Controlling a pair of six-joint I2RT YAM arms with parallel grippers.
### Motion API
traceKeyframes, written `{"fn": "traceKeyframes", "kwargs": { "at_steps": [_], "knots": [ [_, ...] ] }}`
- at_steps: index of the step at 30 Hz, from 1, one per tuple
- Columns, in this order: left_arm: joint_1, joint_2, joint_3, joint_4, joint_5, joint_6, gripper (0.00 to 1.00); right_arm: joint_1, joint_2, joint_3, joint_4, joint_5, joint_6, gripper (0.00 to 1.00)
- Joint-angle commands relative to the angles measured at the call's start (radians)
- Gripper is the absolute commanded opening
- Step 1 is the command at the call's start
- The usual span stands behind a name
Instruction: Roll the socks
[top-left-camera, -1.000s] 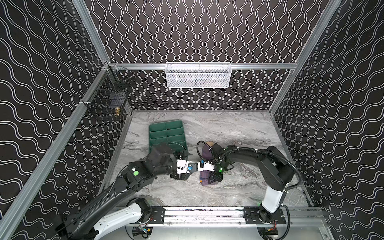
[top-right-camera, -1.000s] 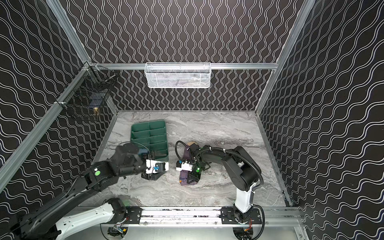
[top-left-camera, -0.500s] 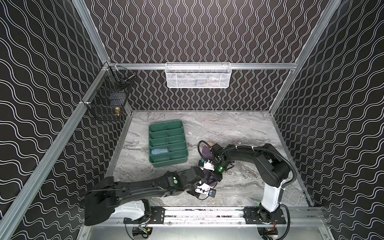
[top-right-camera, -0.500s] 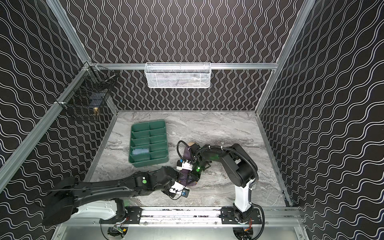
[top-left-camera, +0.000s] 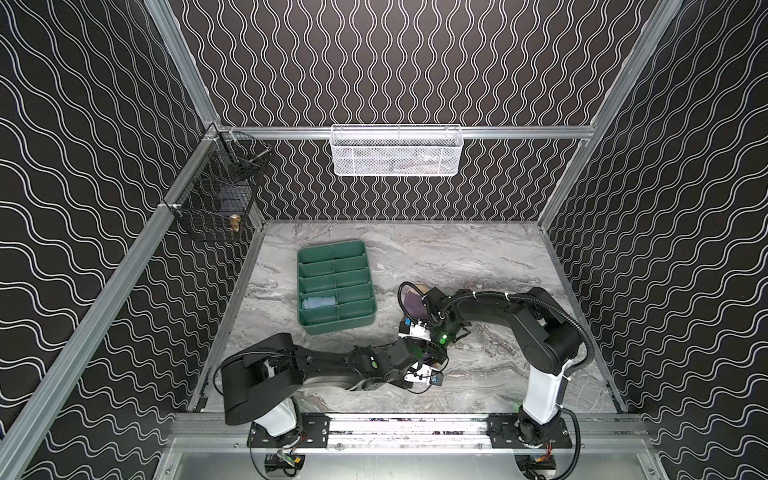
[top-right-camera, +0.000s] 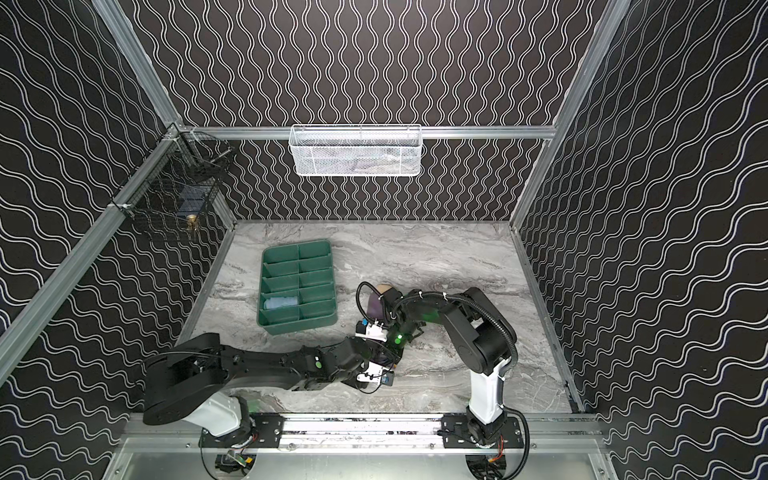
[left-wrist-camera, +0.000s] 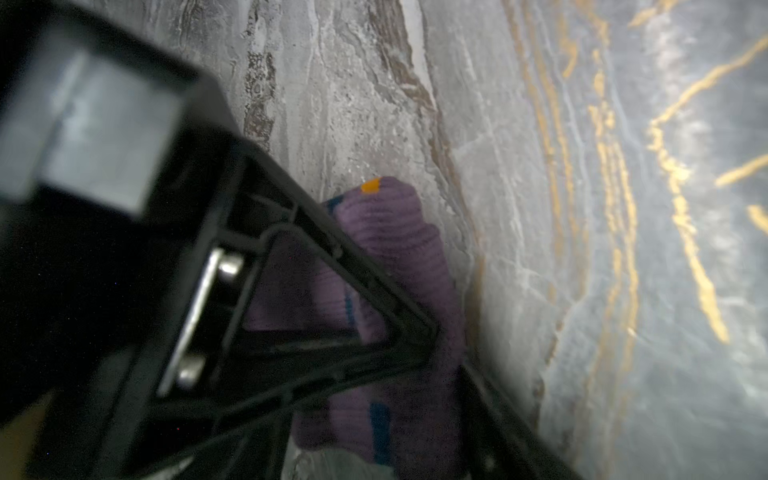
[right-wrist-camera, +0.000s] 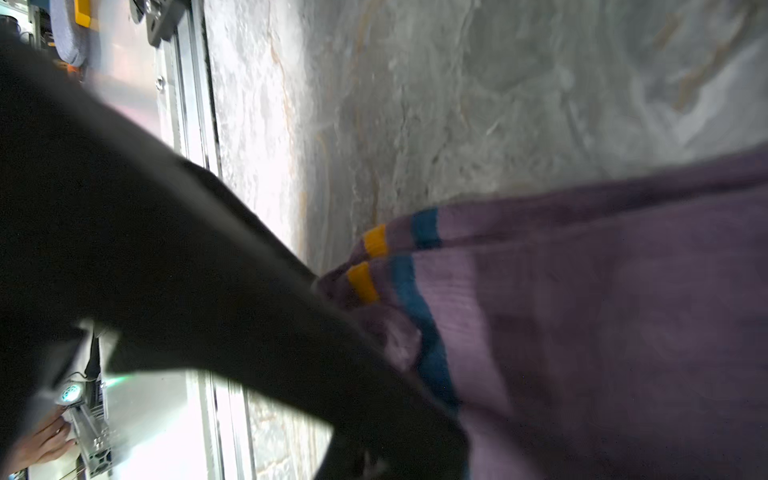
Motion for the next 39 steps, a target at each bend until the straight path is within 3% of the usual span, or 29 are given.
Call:
{"fn": "traceKeyframes", "kwargs": {
  "at_steps": [1,12,21,23,28,36,39],
  "knots": [
    [-0.002,0.061,0.004,-0.019,0.053,-0.008,0.55,0.004,0.009,-0.005,0.045,0.122,-0.027,0.0],
    [-0.003,0.125,0.079,-0.177,0.075,-0.019,0.26,0.002,-0.002,-0.004,0.047,0.123,-0.016,0.0],
    [-0.003,0.182,0.133,-0.266,0.078,-0.045,0.1,-0.002,-0.024,-0.019,0.079,0.151,0.008,0.0],
    [-0.003,0.18,0.134,-0.274,0.08,-0.05,0.06,-0.002,-0.044,-0.03,0.095,0.168,0.014,0.06],
    [-0.003,0.187,0.131,-0.304,0.086,-0.048,0.01,-0.002,-0.112,-0.083,0.15,0.224,0.009,0.34],
    [0.011,0.184,0.12,-0.314,0.095,-0.028,0.0,-0.015,-0.313,-0.183,0.19,0.299,-0.031,0.54],
    [0.015,0.176,0.118,-0.317,0.099,-0.026,0.0,-0.036,-0.376,-0.211,0.207,0.372,-0.021,0.56]
  ]
}}
